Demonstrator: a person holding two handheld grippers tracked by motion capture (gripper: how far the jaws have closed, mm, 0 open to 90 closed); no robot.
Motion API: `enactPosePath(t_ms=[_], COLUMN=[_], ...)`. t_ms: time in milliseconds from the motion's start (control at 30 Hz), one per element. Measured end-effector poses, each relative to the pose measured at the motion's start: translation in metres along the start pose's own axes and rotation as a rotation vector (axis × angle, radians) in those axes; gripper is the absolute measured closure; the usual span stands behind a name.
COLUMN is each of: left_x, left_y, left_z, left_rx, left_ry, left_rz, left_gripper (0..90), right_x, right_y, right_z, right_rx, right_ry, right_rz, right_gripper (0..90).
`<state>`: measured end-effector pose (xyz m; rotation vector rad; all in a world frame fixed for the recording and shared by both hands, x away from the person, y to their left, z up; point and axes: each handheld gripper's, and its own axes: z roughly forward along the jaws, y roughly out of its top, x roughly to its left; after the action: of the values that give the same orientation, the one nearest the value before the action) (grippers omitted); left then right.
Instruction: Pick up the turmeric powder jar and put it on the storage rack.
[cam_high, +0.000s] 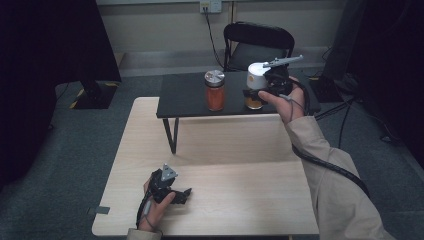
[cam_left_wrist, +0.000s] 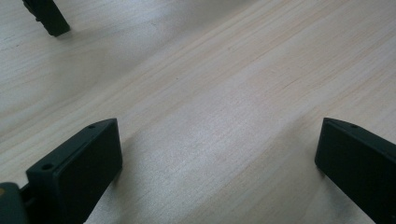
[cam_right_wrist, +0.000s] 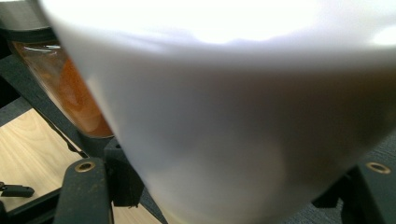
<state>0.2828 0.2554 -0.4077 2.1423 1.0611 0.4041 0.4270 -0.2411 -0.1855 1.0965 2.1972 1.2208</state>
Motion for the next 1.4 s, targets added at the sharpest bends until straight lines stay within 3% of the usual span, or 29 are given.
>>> enactPosePath(t_ms=[400, 733, 900, 1167, 1400], left_x=[0.000, 0.000, 0.000, 0.000, 0.000], left_y=[0.000, 0.000, 0.000, 0.000, 0.000], left_z=[0.000, 0.000, 0.000, 0.000, 0.000], left_rx=[0.000, 0.000, 0.000, 0.000, -0.001], left_ry=[0.000, 0.000, 0.000, 0.000, 0.000], left_rz=[0.000, 0.000, 0.000, 0.000, 0.000], left_gripper=[0.0, 0.0, 0.0, 0.0, 0.0], right_x=[0.002, 0.001, 0.001, 0.001, 0.006], right_y=[0.000, 0.002, 0.000, -0.005, -0.007], right_z=[0.001, -0.003, -0.009, -0.014, -0.020], right_rx=[0.002, 0.022, 0.017, 0.003, 0.004], right_ry=[-0.008, -0.011, -0.003, 0.016, 0.011], right_rz=[0.003, 0.032, 0.046, 0.087, 0.087], right_gripper=[29.0, 6.1, 0.6, 0.6, 0.3])
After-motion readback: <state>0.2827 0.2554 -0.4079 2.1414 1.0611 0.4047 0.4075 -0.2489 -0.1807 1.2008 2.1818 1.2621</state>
